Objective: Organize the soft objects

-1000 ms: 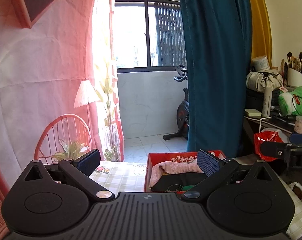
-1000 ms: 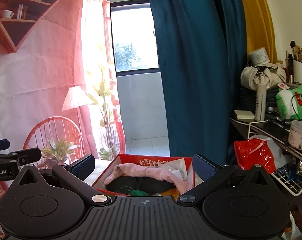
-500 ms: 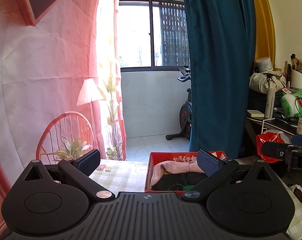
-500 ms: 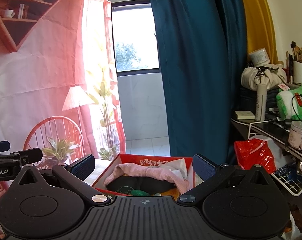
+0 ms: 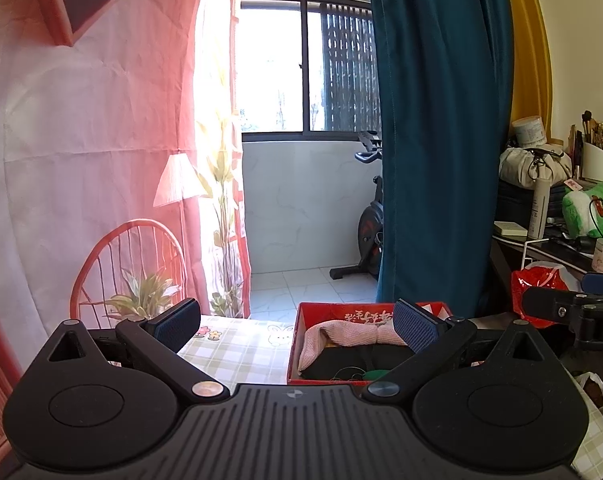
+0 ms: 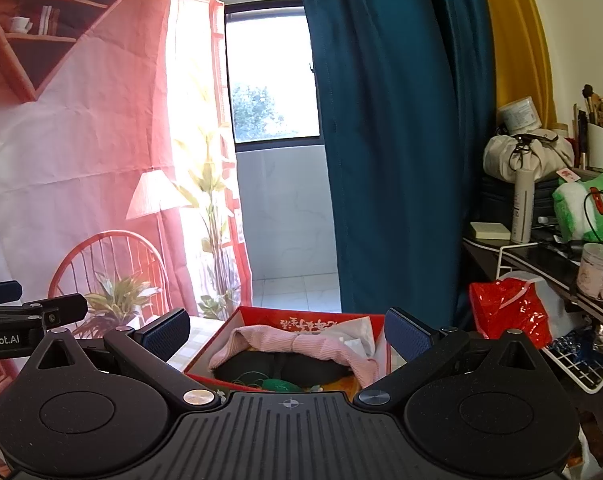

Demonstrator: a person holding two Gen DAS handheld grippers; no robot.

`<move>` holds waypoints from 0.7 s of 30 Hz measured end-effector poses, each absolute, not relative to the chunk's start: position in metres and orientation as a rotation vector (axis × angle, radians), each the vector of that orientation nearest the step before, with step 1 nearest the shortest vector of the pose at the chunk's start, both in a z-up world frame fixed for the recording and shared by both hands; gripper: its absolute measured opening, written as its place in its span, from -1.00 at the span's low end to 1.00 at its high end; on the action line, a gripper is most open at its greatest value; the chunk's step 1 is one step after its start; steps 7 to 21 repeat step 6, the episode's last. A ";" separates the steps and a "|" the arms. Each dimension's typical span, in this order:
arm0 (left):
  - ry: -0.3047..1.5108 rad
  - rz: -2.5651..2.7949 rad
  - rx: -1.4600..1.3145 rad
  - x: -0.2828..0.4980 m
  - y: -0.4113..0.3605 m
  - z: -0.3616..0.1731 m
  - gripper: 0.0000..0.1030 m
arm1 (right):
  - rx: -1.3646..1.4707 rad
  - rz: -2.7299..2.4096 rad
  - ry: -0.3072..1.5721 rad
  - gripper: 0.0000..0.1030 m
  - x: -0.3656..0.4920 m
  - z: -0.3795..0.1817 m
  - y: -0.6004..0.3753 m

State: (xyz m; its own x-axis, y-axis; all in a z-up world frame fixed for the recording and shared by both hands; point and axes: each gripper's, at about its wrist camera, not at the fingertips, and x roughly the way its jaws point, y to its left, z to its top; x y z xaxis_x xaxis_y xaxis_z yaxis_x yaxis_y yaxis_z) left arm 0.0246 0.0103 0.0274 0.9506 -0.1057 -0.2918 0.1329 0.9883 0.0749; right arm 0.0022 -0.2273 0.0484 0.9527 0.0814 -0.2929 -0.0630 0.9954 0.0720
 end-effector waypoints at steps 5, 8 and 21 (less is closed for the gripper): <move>0.295 -0.131 0.088 0.025 0.012 0.028 1.00 | 0.064 0.070 0.305 0.99 0.003 0.048 -0.226; 0.298 -0.132 0.085 0.026 0.012 0.028 1.00 | 0.064 0.070 0.304 0.99 0.003 0.048 -0.226; 0.298 -0.132 0.085 0.026 0.012 0.028 1.00 | 0.064 0.070 0.304 0.99 0.003 0.048 -0.226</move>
